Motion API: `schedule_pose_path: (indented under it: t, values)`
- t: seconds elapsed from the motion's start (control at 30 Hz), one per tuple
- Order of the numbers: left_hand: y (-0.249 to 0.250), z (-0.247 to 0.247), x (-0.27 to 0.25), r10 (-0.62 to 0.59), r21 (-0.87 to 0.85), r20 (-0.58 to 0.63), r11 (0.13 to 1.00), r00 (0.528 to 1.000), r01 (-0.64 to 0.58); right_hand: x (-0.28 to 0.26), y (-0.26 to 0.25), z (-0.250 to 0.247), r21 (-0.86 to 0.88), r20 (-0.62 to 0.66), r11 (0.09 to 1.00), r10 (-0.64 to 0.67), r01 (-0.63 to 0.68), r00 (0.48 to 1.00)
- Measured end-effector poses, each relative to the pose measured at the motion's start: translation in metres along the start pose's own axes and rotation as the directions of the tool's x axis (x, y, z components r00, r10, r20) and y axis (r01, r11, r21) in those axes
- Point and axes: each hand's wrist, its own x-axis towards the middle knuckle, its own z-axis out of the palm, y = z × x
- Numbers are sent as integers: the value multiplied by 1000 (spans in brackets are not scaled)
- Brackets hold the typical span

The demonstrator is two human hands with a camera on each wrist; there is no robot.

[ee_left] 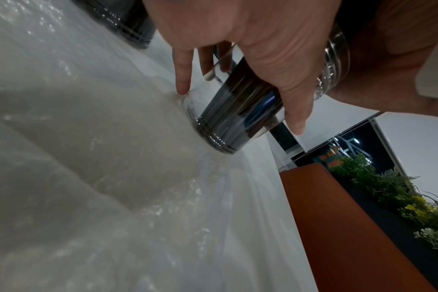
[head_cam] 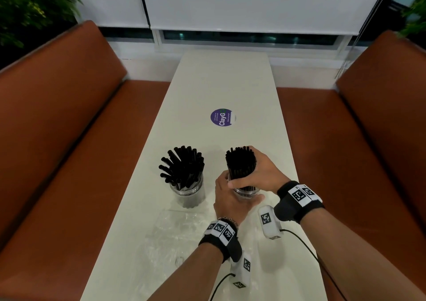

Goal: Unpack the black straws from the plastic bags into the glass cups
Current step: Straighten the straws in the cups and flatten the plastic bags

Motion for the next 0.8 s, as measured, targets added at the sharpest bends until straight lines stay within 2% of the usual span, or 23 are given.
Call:
schedule_pose_path:
  t: [0.3, 0.4, 0.47, 0.53, 0.6, 0.67, 0.73, 0.8]
  values:
    - [1, -5, -6, 9, -43, 58, 999, 998, -6, -6, 7, -6, -15, 16, 999, 48, -48, 999]
    - [-4, -8, -10, -32, -20, 61, 999, 998, 33, -17, 4, -15, -40, 8, 998, 53, -52, 999]
    - [-16, -15, -18, -59, 8, 50, 998, 997, 59, -29, 1, -23, -67, -53, 997, 44, -47, 998]
    - [-36, -30, -28, -42, 19, 33, 999, 999, 41, -47, -4, -28, -113, -172, 993, -9, -11, 985]
    - [-56, -55, -39, -49, 3, -28, 999, 998, 50, -73, -13, -23, -167, -313, 983, -131, 81, 940]
    - [-68, -85, -43, -66, 4, -134, 998, 989, 67, -101, -24, -5, -186, -384, 966, -241, 181, 891]
    - [-74, -115, -37, -67, 0, -227, 998, 971, 69, -122, -32, 22, -147, -317, 966, -249, 212, 915]
    - [-75, -139, -24, -56, -1, -268, 998, 962, 58, -125, -30, 50, -108, -158, 977, -200, 184, 967]
